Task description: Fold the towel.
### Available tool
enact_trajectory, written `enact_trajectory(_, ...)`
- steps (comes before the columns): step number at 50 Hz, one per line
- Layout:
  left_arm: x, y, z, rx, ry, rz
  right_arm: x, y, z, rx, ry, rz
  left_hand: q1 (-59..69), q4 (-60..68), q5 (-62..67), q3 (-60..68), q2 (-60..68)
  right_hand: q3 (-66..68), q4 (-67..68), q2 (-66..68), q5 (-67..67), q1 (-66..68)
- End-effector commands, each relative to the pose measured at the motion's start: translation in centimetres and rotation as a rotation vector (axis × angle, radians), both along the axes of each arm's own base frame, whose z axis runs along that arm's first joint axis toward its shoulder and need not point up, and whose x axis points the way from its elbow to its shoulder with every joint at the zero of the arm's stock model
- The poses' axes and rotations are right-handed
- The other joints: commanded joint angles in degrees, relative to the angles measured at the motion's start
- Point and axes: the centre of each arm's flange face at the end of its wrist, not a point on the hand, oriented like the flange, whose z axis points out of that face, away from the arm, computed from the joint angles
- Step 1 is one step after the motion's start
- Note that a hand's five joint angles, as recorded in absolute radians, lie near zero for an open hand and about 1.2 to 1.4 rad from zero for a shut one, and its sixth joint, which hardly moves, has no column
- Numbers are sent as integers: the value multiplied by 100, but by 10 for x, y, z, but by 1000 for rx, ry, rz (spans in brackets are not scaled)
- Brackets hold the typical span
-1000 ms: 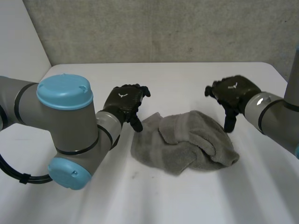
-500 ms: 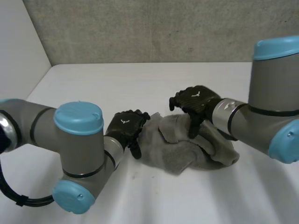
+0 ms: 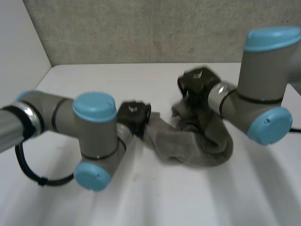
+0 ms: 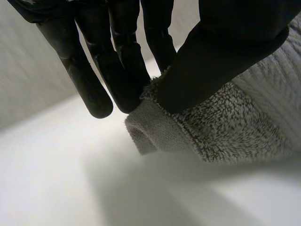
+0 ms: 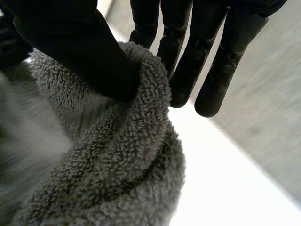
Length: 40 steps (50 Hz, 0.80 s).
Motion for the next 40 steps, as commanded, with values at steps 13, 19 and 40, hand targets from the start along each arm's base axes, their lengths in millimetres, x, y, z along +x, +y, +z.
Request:
enact_trajectory(13,51,1,152,-294,88,171,-71,-10,103,-278,-208,-191,1425,1152,1279,1169,1149,1067,1065,1113,1128,93)
enact_trajectory(19,74,43,82,-101,-70,117,-90,15,21,-57,117,-142,1425,1152,1279,1169,1149,1067,1065,1113,1128,93)
enact_trajectory(40,93,77,51,-107,-338,-1,-108,28,4,4,141,-176,-5200,-5474,-5346,-5457,-5476,-4360,-4363,-4315,-4300,-5335)
